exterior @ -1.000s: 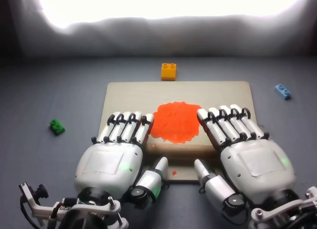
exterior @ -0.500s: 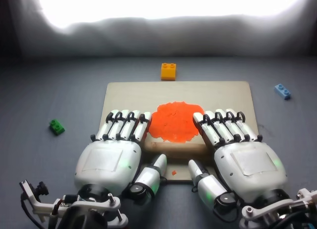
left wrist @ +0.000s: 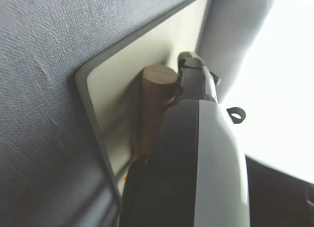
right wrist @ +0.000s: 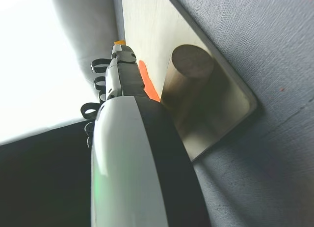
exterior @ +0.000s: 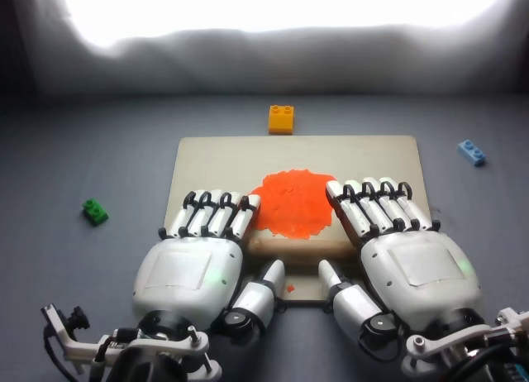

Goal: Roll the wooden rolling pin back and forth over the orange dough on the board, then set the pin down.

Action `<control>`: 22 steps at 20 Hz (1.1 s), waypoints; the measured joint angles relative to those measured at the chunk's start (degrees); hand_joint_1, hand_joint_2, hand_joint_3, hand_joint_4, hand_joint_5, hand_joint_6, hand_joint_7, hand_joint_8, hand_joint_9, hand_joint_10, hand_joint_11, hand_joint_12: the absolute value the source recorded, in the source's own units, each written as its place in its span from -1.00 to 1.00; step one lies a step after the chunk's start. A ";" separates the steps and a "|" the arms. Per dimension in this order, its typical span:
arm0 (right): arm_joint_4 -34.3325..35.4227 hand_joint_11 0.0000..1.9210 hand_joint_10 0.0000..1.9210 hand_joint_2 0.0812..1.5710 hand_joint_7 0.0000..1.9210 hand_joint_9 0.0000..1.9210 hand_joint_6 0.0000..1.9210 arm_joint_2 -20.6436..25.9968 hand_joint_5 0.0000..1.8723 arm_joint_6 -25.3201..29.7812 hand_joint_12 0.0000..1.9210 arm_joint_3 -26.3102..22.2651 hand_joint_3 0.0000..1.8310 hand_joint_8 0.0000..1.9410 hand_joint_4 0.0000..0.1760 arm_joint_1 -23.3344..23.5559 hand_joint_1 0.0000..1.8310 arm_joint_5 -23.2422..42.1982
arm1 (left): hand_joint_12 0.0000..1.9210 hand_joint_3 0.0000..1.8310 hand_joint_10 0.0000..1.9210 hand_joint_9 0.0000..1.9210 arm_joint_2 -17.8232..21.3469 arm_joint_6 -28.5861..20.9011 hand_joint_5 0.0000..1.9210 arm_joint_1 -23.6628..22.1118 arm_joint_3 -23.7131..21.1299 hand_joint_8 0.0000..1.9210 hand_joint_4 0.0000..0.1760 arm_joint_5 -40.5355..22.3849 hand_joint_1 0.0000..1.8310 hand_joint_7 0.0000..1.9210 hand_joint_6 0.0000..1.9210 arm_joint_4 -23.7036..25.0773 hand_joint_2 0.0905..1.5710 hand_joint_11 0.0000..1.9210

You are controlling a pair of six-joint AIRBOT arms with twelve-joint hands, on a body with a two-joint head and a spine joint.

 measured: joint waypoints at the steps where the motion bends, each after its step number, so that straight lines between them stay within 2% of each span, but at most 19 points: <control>1: -0.07 -1.00 -1.00 1.00 -0.96 -1.00 -1.00 0.00 -0.97 0.07 -1.00 0.07 -0.82 -0.99 -1.00 0.00 -1.00 -0.28 | -1.00 -0.94 -1.00 -1.00 -0.04 -0.04 -0.91 -0.09 0.11 -1.00 -1.00 0.07 -1.00 -0.94 -1.00 0.09 1.00 -1.00; 3: -0.15 -1.00 -0.99 1.00 -0.93 -0.99 -0.98 0.02 -0.93 0.22 -1.00 0.26 -0.85 -0.98 -1.00 0.00 -1.00 -0.70 | -0.99 -0.95 -0.98 -0.94 -0.07 -0.04 -0.87 -0.15 0.22 -0.98 -1.00 0.00 -1.00 -0.89 -0.98 0.04 1.00 -0.98; 5: -0.17 -1.00 -1.00 1.00 -0.94 -1.00 -0.98 0.13 -0.92 0.24 -1.00 0.59 -0.83 -1.00 -1.00 -0.07 -1.00 -0.83 | -0.99 -0.94 -1.00 -0.99 -0.35 -0.04 -0.92 -0.15 0.57 -1.00 -1.00 -0.07 -1.00 -0.94 -1.00 -0.07 1.00 -0.99; 14: -0.24 -1.00 -1.00 1.00 -0.95 -1.00 -0.99 -0.13 -0.92 2.29 -1.00 4.26 -0.86 -1.00 -1.00 -0.22 -1.00 -2.54 | -1.00 -0.96 -0.99 -0.98 -1.09 -0.63 -0.92 -0.26 1.62 -1.00 -1.00 -0.07 -1.00 -0.94 -1.00 -0.04 1.00 -0.99; 22: -0.76 -1.00 -1.00 1.00 -0.96 -1.00 -0.99 -0.33 -0.93 2.93 -1.00 5.14 -0.86 -1.00 -1.00 0.17 -1.00 -3.48 | -1.00 -0.97 -1.00 -1.00 -1.40 -0.66 -0.94 -1.29 3.34 -1.00 -1.00 0.85 -1.00 -0.98 -1.00 -0.04 1.00 -1.00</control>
